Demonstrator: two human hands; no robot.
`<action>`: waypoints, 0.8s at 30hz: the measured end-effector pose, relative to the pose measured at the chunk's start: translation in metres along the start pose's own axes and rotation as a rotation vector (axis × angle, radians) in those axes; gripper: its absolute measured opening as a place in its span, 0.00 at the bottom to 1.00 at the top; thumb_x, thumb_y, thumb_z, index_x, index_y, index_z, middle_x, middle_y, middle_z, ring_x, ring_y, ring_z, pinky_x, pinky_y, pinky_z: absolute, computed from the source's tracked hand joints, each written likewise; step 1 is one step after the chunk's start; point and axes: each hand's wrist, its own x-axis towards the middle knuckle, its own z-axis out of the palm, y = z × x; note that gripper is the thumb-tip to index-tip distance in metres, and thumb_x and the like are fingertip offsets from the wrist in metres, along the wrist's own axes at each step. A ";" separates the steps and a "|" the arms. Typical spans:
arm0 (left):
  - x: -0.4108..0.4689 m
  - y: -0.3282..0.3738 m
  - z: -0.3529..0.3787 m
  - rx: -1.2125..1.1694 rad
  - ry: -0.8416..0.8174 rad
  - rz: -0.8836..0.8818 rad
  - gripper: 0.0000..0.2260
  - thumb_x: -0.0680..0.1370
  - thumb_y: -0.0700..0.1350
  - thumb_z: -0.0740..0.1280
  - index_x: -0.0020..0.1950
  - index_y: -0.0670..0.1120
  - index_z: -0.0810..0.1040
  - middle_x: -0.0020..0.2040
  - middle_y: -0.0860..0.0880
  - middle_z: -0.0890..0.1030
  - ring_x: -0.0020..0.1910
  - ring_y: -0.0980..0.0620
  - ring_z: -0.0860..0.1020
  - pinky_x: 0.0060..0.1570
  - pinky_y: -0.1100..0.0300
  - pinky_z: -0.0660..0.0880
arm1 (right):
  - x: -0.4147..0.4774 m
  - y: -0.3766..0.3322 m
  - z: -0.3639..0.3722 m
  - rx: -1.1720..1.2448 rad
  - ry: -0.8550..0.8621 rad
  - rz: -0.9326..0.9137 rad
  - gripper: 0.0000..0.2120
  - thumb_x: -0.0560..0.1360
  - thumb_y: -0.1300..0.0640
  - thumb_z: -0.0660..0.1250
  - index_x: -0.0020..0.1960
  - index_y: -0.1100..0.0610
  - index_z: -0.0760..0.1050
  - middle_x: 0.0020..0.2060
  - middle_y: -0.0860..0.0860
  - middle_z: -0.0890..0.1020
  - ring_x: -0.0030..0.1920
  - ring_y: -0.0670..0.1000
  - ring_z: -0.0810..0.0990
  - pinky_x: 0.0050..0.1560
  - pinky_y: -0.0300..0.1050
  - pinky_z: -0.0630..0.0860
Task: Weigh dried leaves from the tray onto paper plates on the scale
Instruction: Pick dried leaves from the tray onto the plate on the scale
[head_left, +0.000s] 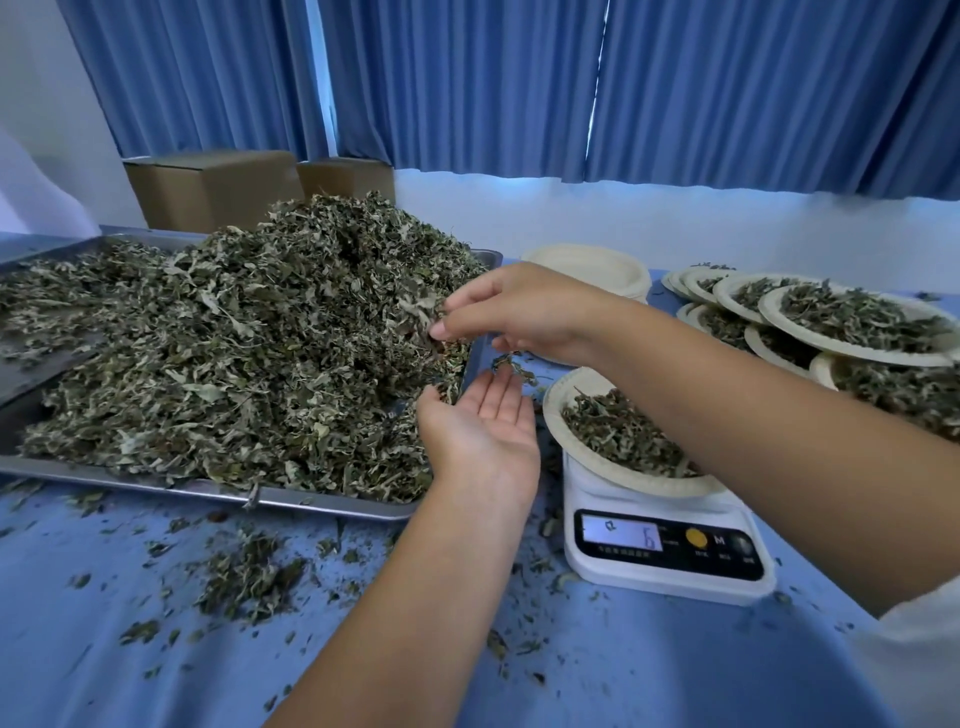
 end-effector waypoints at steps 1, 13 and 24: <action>0.000 -0.001 0.000 0.005 -0.003 0.004 0.28 0.82 0.57 0.49 0.69 0.35 0.67 0.66 0.37 0.73 0.69 0.42 0.69 0.70 0.49 0.61 | -0.004 0.002 -0.004 0.029 0.022 0.012 0.06 0.67 0.53 0.78 0.39 0.50 0.80 0.34 0.40 0.81 0.40 0.43 0.78 0.39 0.38 0.71; 0.001 -0.005 -0.001 0.093 -0.008 0.029 0.28 0.82 0.56 0.50 0.68 0.34 0.68 0.65 0.38 0.74 0.68 0.42 0.70 0.69 0.49 0.64 | -0.091 0.048 -0.079 0.083 0.269 0.063 0.08 0.61 0.46 0.78 0.39 0.45 0.84 0.40 0.40 0.84 0.40 0.37 0.81 0.39 0.35 0.75; 0.002 -0.008 -0.006 0.150 -0.020 0.042 0.25 0.82 0.55 0.51 0.63 0.35 0.72 0.60 0.38 0.77 0.65 0.43 0.73 0.67 0.50 0.66 | -0.115 0.046 -0.099 -0.483 0.160 0.228 0.07 0.68 0.46 0.74 0.35 0.48 0.83 0.26 0.45 0.81 0.25 0.37 0.74 0.30 0.36 0.67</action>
